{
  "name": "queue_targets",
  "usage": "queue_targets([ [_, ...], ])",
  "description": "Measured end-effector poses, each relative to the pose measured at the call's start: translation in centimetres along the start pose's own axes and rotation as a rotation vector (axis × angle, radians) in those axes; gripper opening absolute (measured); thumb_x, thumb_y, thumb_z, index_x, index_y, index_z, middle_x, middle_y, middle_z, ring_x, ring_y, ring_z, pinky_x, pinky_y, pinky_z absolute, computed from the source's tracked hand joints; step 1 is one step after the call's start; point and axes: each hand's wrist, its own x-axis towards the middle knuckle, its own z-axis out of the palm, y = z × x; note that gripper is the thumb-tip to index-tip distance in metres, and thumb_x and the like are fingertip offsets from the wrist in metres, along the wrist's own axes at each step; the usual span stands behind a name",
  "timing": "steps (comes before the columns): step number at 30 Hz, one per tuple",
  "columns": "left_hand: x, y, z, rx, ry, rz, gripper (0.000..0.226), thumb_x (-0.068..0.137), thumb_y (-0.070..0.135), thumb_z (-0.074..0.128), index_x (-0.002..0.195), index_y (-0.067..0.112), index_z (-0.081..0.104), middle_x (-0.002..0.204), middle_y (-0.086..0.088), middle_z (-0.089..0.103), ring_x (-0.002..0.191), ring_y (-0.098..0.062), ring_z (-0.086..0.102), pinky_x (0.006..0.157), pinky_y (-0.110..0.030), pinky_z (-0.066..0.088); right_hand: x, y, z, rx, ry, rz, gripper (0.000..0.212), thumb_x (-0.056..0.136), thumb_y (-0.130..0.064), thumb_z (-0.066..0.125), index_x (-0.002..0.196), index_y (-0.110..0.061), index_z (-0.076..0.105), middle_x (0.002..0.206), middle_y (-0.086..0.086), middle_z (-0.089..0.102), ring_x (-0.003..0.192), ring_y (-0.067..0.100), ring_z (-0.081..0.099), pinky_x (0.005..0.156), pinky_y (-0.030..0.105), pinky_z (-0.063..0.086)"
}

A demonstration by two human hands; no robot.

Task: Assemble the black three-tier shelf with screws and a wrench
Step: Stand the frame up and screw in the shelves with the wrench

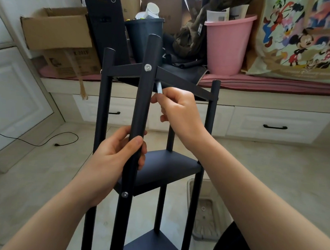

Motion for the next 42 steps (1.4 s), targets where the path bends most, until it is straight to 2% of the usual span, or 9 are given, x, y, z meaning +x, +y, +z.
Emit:
queue_targets([
  [8,-0.1,0.2,0.0,-0.009,0.001,0.002,0.02,0.087,0.04,0.06,0.102,0.032,0.07,0.08,-0.006,0.062,0.067,-0.022,0.056,0.057,-0.028,0.049,-0.1,-0.4,0.4,0.022,0.031,-0.063,0.02,0.096,-0.012,0.057,0.088,-0.006,0.075,0.064,0.029,0.044,0.062,0.026,0.04,0.06,0.053,0.045],
  [16,-0.3,0.5,0.1,-0.022,0.007,-0.02,0.021,0.086,0.038,0.06,0.102,0.03,0.07,0.08,-0.006,0.061,0.067,-0.021,0.056,0.058,-0.028,0.049,-0.2,-0.3,0.6,0.007,0.068,-0.07,0.03,0.096,-0.014,0.06,0.078,0.01,0.066,0.064,0.03,0.048,0.06,0.033,0.041,0.061,0.044,0.043],
  [21,-0.5,0.6,0.1,-0.022,0.0,-0.032,0.028,0.084,0.038,0.061,0.107,0.025,0.068,0.08,-0.007,0.062,0.066,-0.02,0.056,0.057,-0.026,0.05,-0.1,0.1,1.1,0.003,0.093,-0.044,0.022,0.096,-0.02,0.062,0.087,-0.006,0.078,0.07,0.007,0.071,0.073,0.022,0.067,0.076,0.042,0.055],
  [26,-0.5,0.7,0.2,-0.023,-0.002,-0.038,0.035,0.081,0.039,0.061,0.11,0.021,0.065,0.079,-0.006,0.061,0.065,-0.02,0.056,0.056,-0.026,0.049,0.5,0.7,2.4,0.003,0.163,-0.093,0.024,0.095,-0.015,0.063,0.077,-0.008,0.077,0.059,-0.009,0.066,0.056,0.003,0.058,0.064,0.025,0.049],
  [29,-0.5,0.7,0.1,-0.027,0.005,-0.037,0.032,0.082,0.037,0.061,0.109,0.02,0.065,0.079,-0.006,0.061,0.065,-0.02,0.055,0.056,-0.027,0.05,0.9,1.2,3.2,-0.016,0.203,-0.099,0.028,0.094,-0.014,0.064,0.069,-0.007,0.073,0.051,-0.015,0.058,0.049,0.009,0.048,0.057,0.025,0.045],
  [32,-0.5,0.6,0.1,-0.043,0.003,-0.038,0.027,0.083,0.035,0.06,0.106,0.022,0.067,0.079,-0.007,0.06,0.065,-0.021,0.055,0.057,-0.028,0.05,1.1,1.3,4.0,0.002,0.237,-0.118,0.031,0.094,-0.014,0.064,0.065,-0.007,0.069,0.053,-0.003,0.059,0.051,0.007,0.042,0.056,0.027,0.042],
  [34,-0.5,0.6,0.1,-0.054,-0.005,-0.037,0.024,0.083,0.034,0.061,0.103,0.025,0.069,0.079,-0.007,0.06,0.065,-0.021,0.055,0.058,-0.027,0.05,1.3,1.3,4.4,0.024,0.261,-0.125,0.032,0.094,-0.013,0.063,0.063,-0.006,0.067,0.057,0.004,0.062,0.054,0.011,0.045,0.057,0.028,0.043],
  [37,-0.5,0.6,0.1,-0.065,-0.017,-0.04,0.022,0.083,0.034,0.061,0.101,0.026,0.07,0.079,-0.007,0.06,0.064,-0.021,0.055,0.057,-0.026,0.05,1.6,1.5,4.7,0.053,0.281,-0.131,0.032,0.094,-0.012,0.062,0.066,0.001,0.066,0.062,0.014,0.064,0.064,0.034,0.055,0.061,0.038,0.049],
  [42,-0.5,0.7,0.1,-0.075,-0.017,-0.048,0.019,0.084,0.035,0.062,0.098,0.028,0.071,0.079,-0.007,0.06,0.064,-0.021,0.055,0.056,-0.026,0.049,1.8,1.6,4.7,0.043,0.284,-0.138,0.034,0.095,-0.012,0.061,0.065,0.003,0.064,0.061,0.018,0.061,0.066,0.04,0.053,0.062,0.043,0.048],
])
